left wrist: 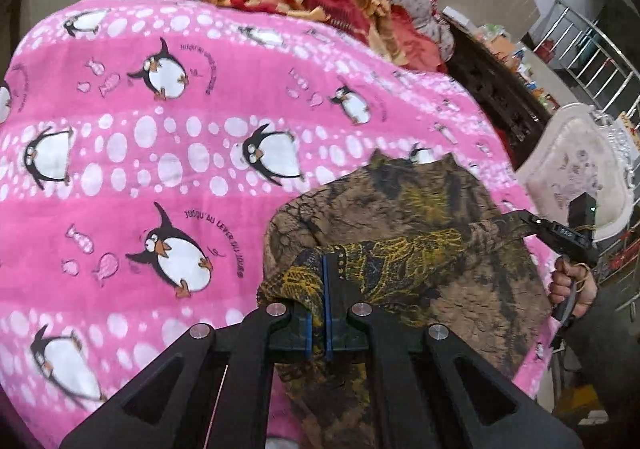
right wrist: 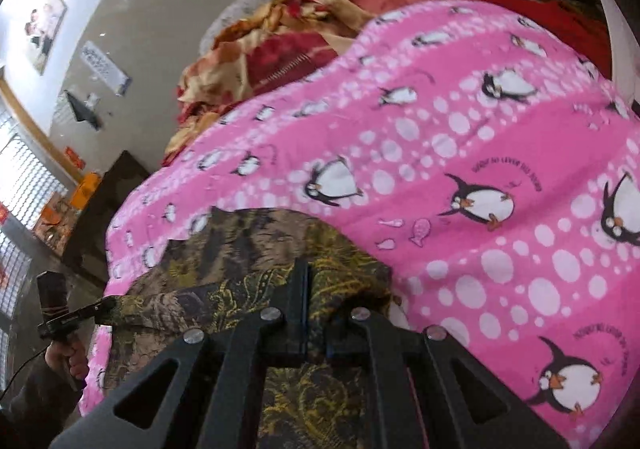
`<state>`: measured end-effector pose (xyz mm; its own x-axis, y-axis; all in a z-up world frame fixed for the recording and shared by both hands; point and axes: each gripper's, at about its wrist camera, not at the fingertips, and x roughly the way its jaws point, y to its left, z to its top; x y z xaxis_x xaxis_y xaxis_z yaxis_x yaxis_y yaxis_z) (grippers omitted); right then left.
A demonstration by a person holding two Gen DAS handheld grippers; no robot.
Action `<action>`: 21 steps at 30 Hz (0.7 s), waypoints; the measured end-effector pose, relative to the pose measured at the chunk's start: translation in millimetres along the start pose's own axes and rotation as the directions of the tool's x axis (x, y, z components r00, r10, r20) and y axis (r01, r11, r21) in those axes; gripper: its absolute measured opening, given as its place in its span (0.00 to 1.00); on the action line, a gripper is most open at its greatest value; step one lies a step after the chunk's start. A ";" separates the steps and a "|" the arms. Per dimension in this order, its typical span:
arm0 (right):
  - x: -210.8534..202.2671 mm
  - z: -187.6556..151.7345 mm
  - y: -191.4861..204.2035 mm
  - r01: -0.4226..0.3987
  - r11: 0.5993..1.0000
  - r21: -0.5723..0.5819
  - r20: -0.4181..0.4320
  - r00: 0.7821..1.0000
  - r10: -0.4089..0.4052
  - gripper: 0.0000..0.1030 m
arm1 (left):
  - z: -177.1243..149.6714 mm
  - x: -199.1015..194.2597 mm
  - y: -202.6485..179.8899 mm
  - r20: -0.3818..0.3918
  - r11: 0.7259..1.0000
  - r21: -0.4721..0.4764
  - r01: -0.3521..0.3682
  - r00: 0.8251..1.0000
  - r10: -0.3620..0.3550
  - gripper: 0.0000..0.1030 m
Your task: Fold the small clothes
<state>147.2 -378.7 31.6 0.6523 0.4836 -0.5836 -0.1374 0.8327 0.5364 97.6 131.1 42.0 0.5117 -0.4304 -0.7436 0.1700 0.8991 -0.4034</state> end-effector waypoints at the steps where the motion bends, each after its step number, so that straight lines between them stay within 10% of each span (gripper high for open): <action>1: 5.1 -0.5 -2.6 0.003 1.000 0.006 -0.009 1.000 -0.002 0.05 | -1.5 9.4 2.3 -0.019 1.000 -0.002 -0.019 1.000 0.019 0.00; 13: 43.2 -7.4 -23.8 -0.016 0.998 0.054 -0.092 0.996 0.021 0.05 | -28.9 11.9 14.8 0.071 0.996 -0.090 -0.018 0.997 0.025 0.00; 21: 1.3 -9.2 -16.4 -0.014 0.998 0.064 -0.050 0.999 0.018 0.33 | -27.0 -14.5 22.5 0.066 0.990 -0.139 -0.035 0.997 0.044 0.00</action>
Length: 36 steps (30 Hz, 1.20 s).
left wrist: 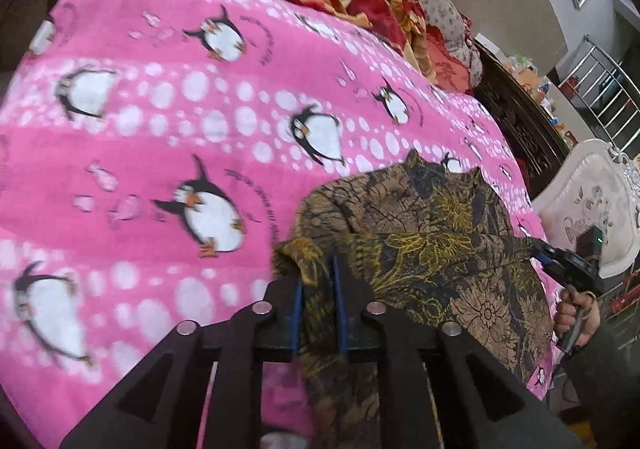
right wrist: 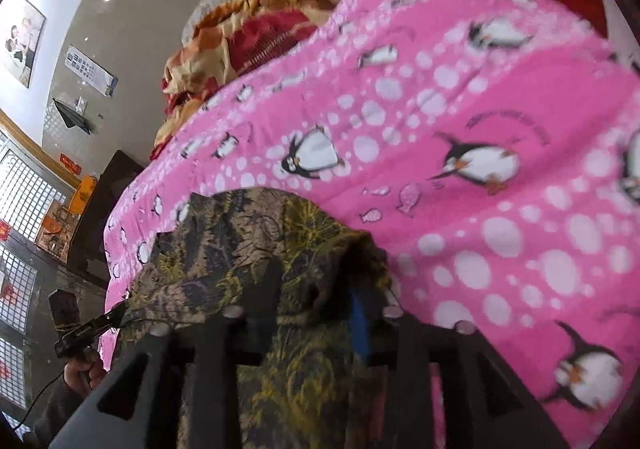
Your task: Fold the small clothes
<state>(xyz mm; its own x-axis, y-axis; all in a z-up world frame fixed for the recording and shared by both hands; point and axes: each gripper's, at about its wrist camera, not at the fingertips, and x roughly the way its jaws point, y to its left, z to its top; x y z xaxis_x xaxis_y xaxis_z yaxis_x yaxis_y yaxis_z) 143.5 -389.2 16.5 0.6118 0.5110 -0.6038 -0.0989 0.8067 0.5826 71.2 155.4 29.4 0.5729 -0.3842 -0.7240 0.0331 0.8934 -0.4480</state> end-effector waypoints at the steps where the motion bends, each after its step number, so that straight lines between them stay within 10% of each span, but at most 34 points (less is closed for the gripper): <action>1: -13.1 -1.3 2.5 0.003 1.000 -0.018 0.020 1.000 -0.003 0.33 | -0.4 -6.5 0.6 0.009 1.000 0.000 -0.028 1.000 0.028 0.03; 6: -52.6 -12.8 33.1 0.121 0.978 -0.168 0.076 0.991 -0.110 0.34 | -12.5 -38.1 -34.2 0.129 0.991 0.090 -0.095 0.988 0.083 0.03; 12: -24.8 -38.7 89.4 0.206 0.913 -0.353 0.049 0.978 -0.201 0.33 | -42.2 10.1 -93.5 0.041 0.958 0.275 -0.081 0.997 0.072 0.03; 16: 19.7 -47.9 71.3 0.326 0.882 -0.341 -0.080 0.924 -0.373 0.33 | -65.0 28.1 -65.1 0.073 0.967 0.237 -0.094 0.994 0.079 0.03; 26: 58.9 -4.5 77.9 0.331 0.834 -0.442 -0.124 0.898 -0.422 0.56 | -5.5 54.8 -71.3 -0.069 0.984 0.062 -0.168 0.983 0.172 0.03; 32: 32.8 43.4 91.4 0.371 0.873 -0.317 0.114 0.929 -0.353 0.55 | 36.0 39.9 -45.2 0.092 0.945 -0.180 -0.273 0.952 0.292 0.03; 36: 12.4 30.6 98.5 0.365 0.875 -0.318 0.156 0.931 -0.331 0.55 | 29.3 31.1 -55.4 0.179 0.958 -0.162 -0.236 0.948 0.264 0.03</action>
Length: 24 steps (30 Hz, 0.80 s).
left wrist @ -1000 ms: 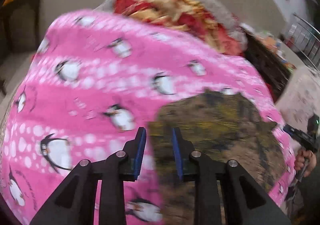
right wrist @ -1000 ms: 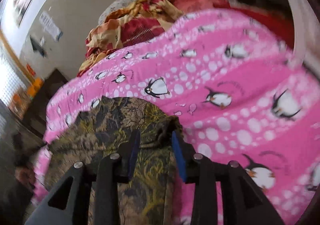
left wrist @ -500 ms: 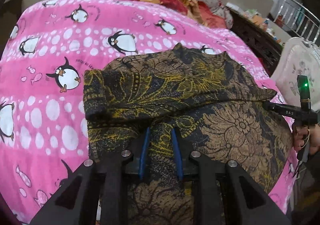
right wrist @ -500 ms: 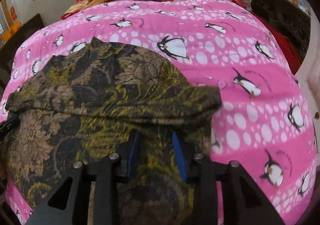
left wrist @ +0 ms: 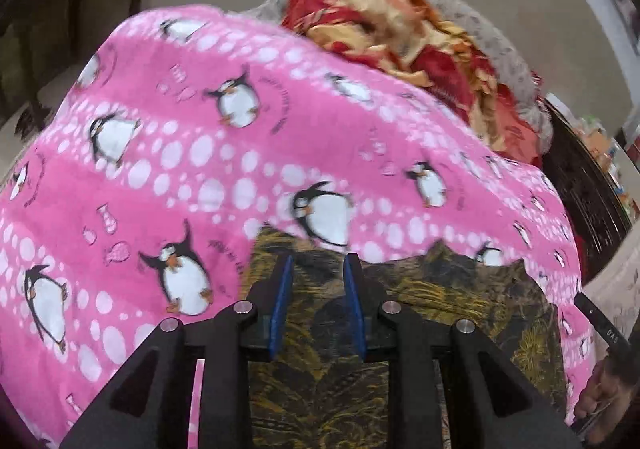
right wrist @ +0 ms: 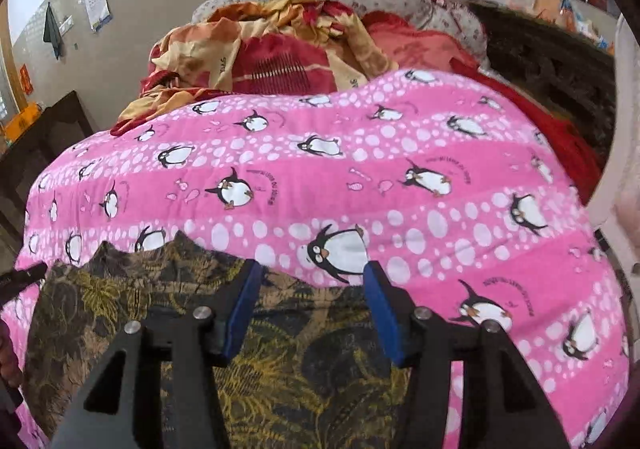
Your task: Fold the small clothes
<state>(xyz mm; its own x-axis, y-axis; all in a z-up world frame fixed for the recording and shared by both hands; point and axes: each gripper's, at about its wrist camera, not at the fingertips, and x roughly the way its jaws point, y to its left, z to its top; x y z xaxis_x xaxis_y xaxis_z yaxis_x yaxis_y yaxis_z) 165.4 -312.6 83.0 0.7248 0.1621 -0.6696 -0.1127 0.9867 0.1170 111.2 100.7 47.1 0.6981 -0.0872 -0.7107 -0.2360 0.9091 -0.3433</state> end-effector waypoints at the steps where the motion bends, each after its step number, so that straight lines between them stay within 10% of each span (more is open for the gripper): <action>1: -1.9 -3.8 2.9 -0.005 1.000 0.004 0.000 1.000 0.005 0.55 | -4.0 1.7 -8.0 0.004 1.000 0.025 0.016 1.000 -0.016 0.03; 7: 38.3 -32.2 9.5 0.106 0.994 0.018 -0.097 0.990 -0.104 0.55 | -42.4 32.8 -23.1 -0.031 0.968 0.249 0.014 0.999 -0.007 0.03; 13: 54.3 -44.2 -20.6 0.013 0.992 0.124 -0.110 0.994 0.001 0.57 | -40.3 30.9 10.9 -0.033 0.985 0.074 0.154 0.988 -0.152 0.03; 24: 54.7 -43.4 -21.2 0.007 0.992 0.126 -0.113 0.994 0.007 0.59 | -39.5 29.4 17.6 -0.032 0.979 0.033 0.201 0.979 -0.200 0.03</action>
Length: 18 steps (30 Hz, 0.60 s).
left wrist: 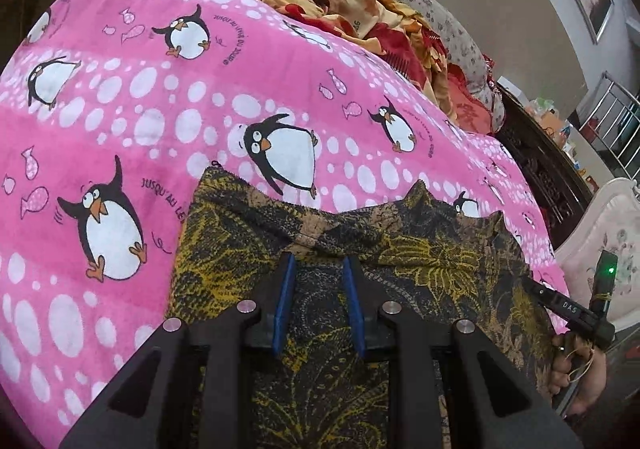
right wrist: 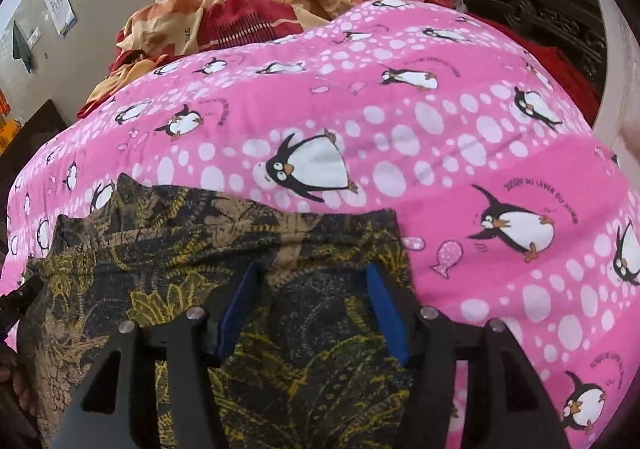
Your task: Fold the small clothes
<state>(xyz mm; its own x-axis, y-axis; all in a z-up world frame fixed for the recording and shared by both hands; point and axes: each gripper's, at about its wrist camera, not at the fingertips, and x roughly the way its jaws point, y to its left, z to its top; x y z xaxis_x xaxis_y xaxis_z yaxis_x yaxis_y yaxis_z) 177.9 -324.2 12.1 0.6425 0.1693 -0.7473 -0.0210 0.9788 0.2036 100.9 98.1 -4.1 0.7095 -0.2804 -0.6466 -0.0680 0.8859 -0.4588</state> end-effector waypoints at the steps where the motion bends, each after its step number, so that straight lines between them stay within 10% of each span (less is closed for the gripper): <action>1: 0.1 -0.1 0.3 -0.001 1.000 0.000 -0.001 1.000 0.001 0.60 | 1.8 1.4 0.3 -0.001 1.000 0.000 0.000 1.000 0.000 0.03; 18: 5.4 0.3 9.0 -0.008 0.999 -0.032 -0.021 1.000 0.007 0.77 | 3.8 8.0 -1.9 -0.013 0.999 0.022 -0.035 0.999 0.035 0.03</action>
<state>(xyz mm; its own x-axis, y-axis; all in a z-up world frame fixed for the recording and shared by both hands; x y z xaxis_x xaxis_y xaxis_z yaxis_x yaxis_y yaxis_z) 181.4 -314.4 10.1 0.6257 0.1789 -0.7592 -0.0506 0.9806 0.1893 109.4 95.6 -6.1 0.6976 -0.2537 -0.6700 -0.0771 0.9032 -0.4223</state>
